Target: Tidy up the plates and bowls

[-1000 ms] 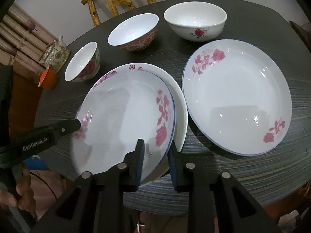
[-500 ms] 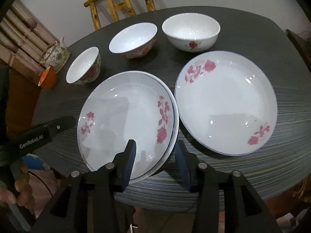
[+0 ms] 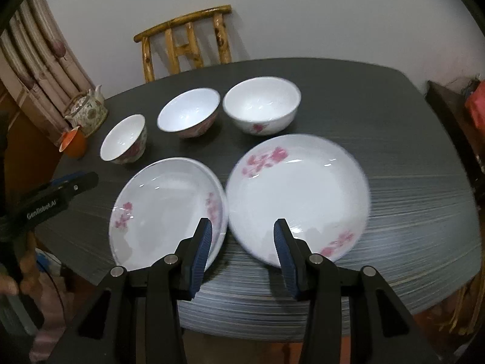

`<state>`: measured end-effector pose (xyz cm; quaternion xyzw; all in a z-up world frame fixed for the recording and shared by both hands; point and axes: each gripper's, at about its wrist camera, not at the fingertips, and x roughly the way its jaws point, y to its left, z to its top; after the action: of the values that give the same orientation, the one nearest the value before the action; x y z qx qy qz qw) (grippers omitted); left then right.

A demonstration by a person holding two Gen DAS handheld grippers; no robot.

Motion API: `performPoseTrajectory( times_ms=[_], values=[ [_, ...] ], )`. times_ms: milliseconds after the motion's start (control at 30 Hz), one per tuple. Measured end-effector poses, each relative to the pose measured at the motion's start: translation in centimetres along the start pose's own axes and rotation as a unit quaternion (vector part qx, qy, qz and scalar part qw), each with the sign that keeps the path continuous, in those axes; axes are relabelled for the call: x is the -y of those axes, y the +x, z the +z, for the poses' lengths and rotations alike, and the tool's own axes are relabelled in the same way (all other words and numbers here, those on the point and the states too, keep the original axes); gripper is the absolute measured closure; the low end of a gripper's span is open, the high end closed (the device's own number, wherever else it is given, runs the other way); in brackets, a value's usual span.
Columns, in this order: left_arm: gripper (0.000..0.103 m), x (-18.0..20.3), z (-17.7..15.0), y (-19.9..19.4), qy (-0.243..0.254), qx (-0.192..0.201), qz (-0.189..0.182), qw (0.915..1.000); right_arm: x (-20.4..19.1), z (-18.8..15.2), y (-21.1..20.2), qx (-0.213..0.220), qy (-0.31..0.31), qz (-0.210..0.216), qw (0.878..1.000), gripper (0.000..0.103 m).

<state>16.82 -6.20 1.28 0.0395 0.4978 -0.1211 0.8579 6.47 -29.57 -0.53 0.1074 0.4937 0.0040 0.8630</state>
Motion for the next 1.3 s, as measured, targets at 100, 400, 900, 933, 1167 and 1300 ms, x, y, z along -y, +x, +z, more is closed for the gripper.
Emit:
performPoseTrajectory(
  times_ms=[100,400,900,933,1167,1300],
  values=[
    [0.073,1.1,0.8,0.9,0.002,-0.021,-0.019,0.9996,2.4,0.1,0.0,-0.015,0.024,0.005,1.000,0.065],
    [0.073,6.7,4.1,4.1,0.027,-0.071,-0.056,0.9955,10.0,0.6,2.0,-0.071,0.085,-0.020,0.994,0.072],
    [0.073,11.2,5.3,8.9,0.038,-0.114,-0.057,0.9911,14.8,0.7,7.6,-0.121,0.144,-0.003,0.982,0.089],
    [0.073,11.3,5.2,9.1,0.038,-0.116,-0.056,0.9909,14.7,0.8,7.8,-0.122,0.142,-0.003,0.982,0.090],
    [0.073,11.3,5.2,10.0,0.032,-0.123,-0.050,0.9906,13.5,1.8,8.7,-0.122,0.114,-0.030,0.985,0.091],
    [0.073,12.1,5.1,10.2,0.035,-0.126,-0.051,0.9901,13.4,2.3,8.7,-0.121,0.102,-0.045,0.986,0.091]
  ],
)
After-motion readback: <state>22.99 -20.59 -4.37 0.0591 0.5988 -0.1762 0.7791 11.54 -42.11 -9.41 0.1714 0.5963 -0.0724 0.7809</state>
